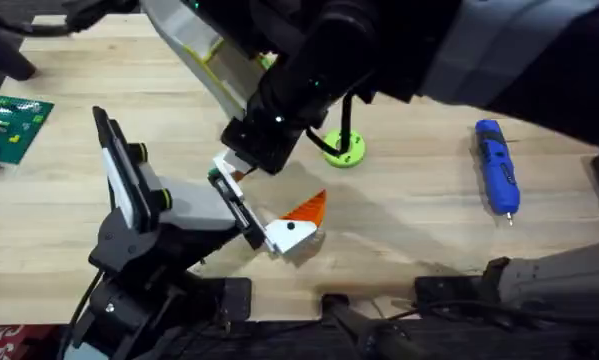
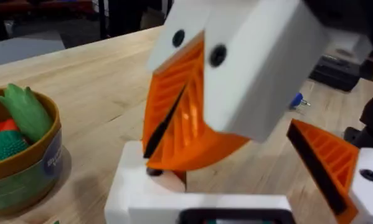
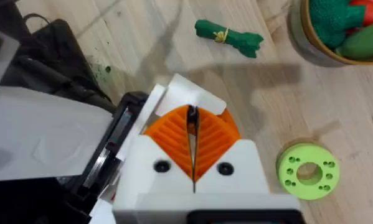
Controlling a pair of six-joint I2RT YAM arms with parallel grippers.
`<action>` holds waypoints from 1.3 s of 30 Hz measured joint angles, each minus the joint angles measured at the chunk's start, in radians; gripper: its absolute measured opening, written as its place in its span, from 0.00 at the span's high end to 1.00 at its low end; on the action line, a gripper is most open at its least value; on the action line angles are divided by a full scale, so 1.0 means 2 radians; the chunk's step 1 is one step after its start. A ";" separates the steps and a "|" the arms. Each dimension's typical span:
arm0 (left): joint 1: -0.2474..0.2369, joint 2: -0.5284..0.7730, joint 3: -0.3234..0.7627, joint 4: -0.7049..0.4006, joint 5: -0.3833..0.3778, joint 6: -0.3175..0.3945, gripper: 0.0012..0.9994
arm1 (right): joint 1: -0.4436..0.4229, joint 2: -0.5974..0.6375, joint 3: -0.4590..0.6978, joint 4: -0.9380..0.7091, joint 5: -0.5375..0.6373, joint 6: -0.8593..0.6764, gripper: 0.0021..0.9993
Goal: Pick up the gripper from the table and insert it into the empty holder that is missing its gripper. Then pick up a screw, insert it into the mounting hole, and use the screwdriver to tighten it. Finally, clean up the table by picking up the vegetable and placing it into the bucket.
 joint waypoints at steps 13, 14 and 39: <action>0.000 0.000 0.000 0.000 -0.002 -0.001 0.01 | 0.000 0.002 0.000 0.002 0.000 0.002 0.96; 0.000 0.000 0.000 0.000 -0.003 0.000 0.01 | 0.000 0.002 0.000 0.001 0.000 0.001 0.92; 0.000 0.000 0.000 0.001 -0.004 0.002 0.01 | -0.067 -0.086 -0.004 -0.061 0.001 0.003 0.01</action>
